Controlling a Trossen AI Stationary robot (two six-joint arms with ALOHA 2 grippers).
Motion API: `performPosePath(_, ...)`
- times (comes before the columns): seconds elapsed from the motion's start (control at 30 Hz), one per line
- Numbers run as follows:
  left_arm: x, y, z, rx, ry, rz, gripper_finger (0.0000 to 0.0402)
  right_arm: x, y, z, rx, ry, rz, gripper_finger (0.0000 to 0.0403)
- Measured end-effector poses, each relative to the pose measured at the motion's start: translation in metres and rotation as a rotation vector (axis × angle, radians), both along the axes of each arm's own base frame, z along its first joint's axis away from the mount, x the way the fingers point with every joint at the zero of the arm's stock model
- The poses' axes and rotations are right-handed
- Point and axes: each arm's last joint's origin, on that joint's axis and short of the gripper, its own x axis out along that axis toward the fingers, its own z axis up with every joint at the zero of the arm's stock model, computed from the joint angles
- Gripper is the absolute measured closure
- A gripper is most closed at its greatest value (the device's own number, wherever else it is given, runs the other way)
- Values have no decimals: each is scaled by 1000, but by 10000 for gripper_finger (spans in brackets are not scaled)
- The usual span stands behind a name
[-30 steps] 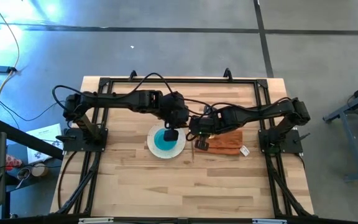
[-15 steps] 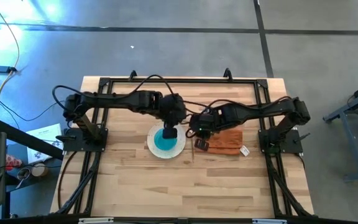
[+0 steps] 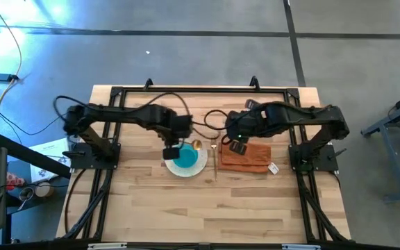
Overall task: Set table place
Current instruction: Put the gold spoon into the blue bowl
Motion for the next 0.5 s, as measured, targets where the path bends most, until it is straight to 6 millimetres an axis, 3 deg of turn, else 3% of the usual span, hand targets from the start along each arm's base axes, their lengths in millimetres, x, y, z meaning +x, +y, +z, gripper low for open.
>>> performPosePath(0.3,-58,-21,-24,-94,-139,164,393,-12,-7,14,-91,-22,-27,252)
performPosePath(0.5,-68,-33,-40,-131,-207,178,393,-11,-18,14,-113,-14,-52,252)
